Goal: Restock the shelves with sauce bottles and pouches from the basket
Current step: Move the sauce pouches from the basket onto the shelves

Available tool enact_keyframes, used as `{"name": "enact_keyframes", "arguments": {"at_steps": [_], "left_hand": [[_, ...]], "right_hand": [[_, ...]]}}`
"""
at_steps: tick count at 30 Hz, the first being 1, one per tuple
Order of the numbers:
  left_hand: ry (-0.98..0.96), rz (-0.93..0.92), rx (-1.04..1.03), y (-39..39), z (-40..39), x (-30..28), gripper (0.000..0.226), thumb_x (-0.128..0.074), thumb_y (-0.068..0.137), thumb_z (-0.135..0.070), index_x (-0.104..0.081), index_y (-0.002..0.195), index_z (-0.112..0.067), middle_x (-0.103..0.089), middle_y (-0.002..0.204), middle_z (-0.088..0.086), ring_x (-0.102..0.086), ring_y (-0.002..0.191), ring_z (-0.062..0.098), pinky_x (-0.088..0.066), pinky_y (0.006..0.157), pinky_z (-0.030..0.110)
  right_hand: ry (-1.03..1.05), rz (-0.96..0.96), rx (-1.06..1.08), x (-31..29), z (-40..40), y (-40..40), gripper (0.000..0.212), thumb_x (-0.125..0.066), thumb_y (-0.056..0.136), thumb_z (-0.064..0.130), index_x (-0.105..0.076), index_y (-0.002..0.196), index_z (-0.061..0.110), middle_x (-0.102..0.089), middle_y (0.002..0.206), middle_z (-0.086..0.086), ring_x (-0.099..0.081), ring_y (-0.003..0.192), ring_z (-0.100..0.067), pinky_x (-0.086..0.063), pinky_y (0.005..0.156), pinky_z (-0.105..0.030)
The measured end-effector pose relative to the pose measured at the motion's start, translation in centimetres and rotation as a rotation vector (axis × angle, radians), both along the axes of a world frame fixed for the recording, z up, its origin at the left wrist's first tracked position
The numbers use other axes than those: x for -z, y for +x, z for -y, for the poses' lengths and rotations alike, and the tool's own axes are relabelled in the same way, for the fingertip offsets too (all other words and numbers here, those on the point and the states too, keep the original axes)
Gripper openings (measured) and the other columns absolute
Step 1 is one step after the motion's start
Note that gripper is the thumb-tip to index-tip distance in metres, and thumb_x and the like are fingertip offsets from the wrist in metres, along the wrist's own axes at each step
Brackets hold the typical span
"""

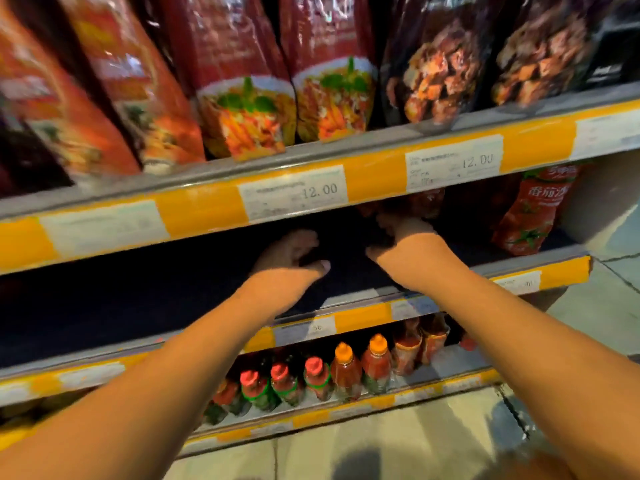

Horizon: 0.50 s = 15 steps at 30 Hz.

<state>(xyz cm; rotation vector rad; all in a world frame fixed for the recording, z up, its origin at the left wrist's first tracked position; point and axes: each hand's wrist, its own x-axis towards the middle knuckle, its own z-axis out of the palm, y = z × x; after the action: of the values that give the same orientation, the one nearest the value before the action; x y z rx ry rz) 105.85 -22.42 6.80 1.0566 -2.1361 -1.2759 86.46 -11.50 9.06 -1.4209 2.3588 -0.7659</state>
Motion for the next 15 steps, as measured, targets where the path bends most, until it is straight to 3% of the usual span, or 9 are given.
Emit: {"name": "enact_keyframes", "arguments": {"at_steps": [2, 4, 7, 9, 12, 15], "left_hand": [[-0.043, 0.026, 0.023, 5.2, -1.4, -1.0, 0.050, -0.078, 0.091, -0.014, -0.057, 0.133, -0.029, -0.060, 0.144, -0.005, -0.053, 0.137, 0.008, -0.040, 0.119, 0.038], [-0.093, 0.063, 0.076, 10.9, -3.2, -2.1, 0.052, -0.079, 0.091, -0.022, -0.058, 0.138, -0.030, -0.058, 0.146, -0.014, -0.049, 0.138, 0.000, -0.038, 0.120, 0.032], [-0.159, 0.080, 0.036, 19.4, -6.1, -4.1, 0.050, -0.077, 0.093, -0.026, -0.060, 0.139, -0.034, -0.061, 0.139, -0.023, -0.052, 0.133, -0.007, -0.040, 0.114, 0.019], [-0.193, 0.091, -0.071, 24.6, -8.2, -5.2, 0.037, -0.074, 0.095, -0.023, -0.066, 0.129, -0.037, -0.065, 0.130, -0.025, -0.057, 0.127, -0.005, -0.046, 0.109, 0.021], [-0.233, 0.110, -0.178, 31.9, -11.2, -6.5, 0.033, -0.072, 0.096, -0.018, -0.068, 0.126, -0.032, -0.068, 0.123, -0.019, -0.062, 0.120, 0.002, -0.051, 0.103, 0.032], [-0.281, 0.179, -0.265, 39.0, -14.3, -6.9, 0.039, -0.072, 0.097, -0.024, -0.064, 0.133, -0.037, -0.061, 0.131, -0.025, -0.056, 0.125, -0.003, -0.046, 0.107, 0.027]], "right_hand": [[-0.004, 0.011, -0.101, -0.7, -0.5, 3.0, 0.067, -0.070, 0.095, 0.039, -0.043, 0.155, 0.025, -0.057, 0.145, -0.008, -0.060, 0.123, -0.030, -0.045, 0.094, -0.031], [0.049, -0.003, -0.201, -1.4, -0.8, 6.1, 0.069, -0.069, 0.095, 0.041, -0.042, 0.156, 0.024, -0.062, 0.138, -0.008, -0.062, 0.118, -0.025, -0.045, 0.090, -0.028], [0.105, -0.025, -0.364, -2.7, -1.0, 11.3, 0.068, -0.069, 0.096, 0.040, -0.043, 0.155, 0.020, -0.048, 0.156, -0.004, -0.044, 0.143, -0.019, -0.036, 0.114, -0.029], [0.109, -0.010, -0.466, -3.3, -1.1, 15.3, 0.065, -0.068, 0.097, 0.038, -0.042, 0.155, 0.023, -0.043, 0.160, 0.003, -0.039, 0.147, -0.014, -0.034, 0.118, -0.030], [0.081, 0.059, -0.548, -3.8, -1.3, 21.7, 0.060, -0.070, 0.096, 0.036, -0.047, 0.151, 0.030, -0.047, 0.155, 0.011, -0.043, 0.142, -0.010, -0.039, 0.115, -0.030], [0.070, 0.088, -0.651, -3.8, -1.5, 28.8, 0.056, -0.071, 0.094, 0.037, -0.049, 0.146, 0.037, -0.050, 0.146, 0.018, -0.050, 0.131, -0.007, -0.047, 0.099, -0.029]]}}
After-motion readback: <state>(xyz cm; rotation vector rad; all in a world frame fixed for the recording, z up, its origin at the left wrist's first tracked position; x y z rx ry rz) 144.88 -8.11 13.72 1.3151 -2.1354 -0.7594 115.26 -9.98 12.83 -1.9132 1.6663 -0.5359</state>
